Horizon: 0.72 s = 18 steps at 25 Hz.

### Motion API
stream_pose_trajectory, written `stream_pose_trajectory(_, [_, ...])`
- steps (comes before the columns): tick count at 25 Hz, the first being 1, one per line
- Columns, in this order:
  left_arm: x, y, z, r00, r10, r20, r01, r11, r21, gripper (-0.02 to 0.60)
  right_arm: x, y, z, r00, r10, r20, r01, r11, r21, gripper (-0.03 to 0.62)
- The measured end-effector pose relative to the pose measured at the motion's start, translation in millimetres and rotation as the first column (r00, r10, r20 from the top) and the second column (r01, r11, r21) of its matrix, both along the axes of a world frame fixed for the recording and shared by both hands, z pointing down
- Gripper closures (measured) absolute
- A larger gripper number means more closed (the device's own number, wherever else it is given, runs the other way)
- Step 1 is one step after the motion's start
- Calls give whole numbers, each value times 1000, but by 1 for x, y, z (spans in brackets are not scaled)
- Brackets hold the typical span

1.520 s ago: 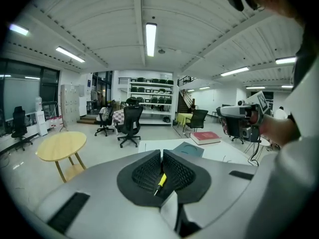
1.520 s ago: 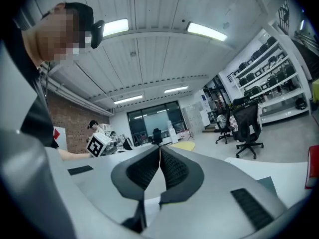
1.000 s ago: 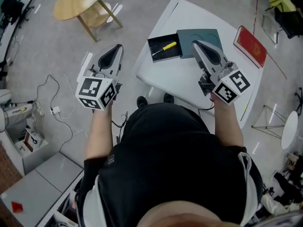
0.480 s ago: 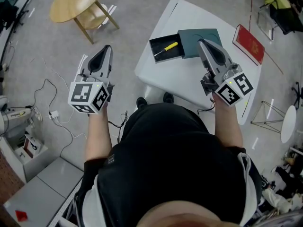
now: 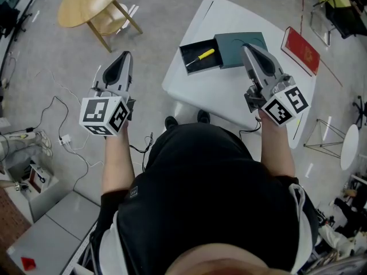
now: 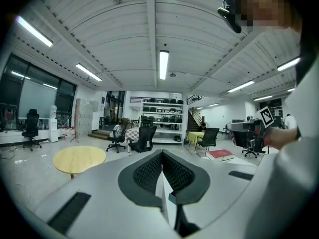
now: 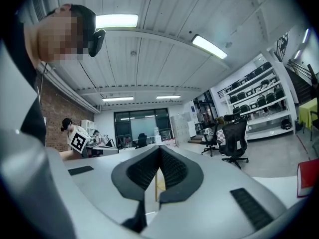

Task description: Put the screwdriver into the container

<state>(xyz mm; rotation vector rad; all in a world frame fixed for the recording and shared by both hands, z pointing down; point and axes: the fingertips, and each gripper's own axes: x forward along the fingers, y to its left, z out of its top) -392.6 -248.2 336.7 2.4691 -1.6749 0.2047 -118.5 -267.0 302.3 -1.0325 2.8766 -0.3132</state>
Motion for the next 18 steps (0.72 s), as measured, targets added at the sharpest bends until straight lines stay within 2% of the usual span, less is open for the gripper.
stream_pose_trajectory(9, [2,-34,-16,1000,-5,-4,5,999,37,565,15,-28,-15,999,27,-29,-25,998,59,565])
stream_pose_trajectory(14, [8,-33,-25,1000,-6,-9,7,998,63,565,10,-26,-18,1000,26,-8,-25,997,67,565])
stream_pose_trajectory(18, [6,-30,-17,999,-22,-30,24,998,52,565,12,-25,-12,1000,28,-5,-28,998,56,565])
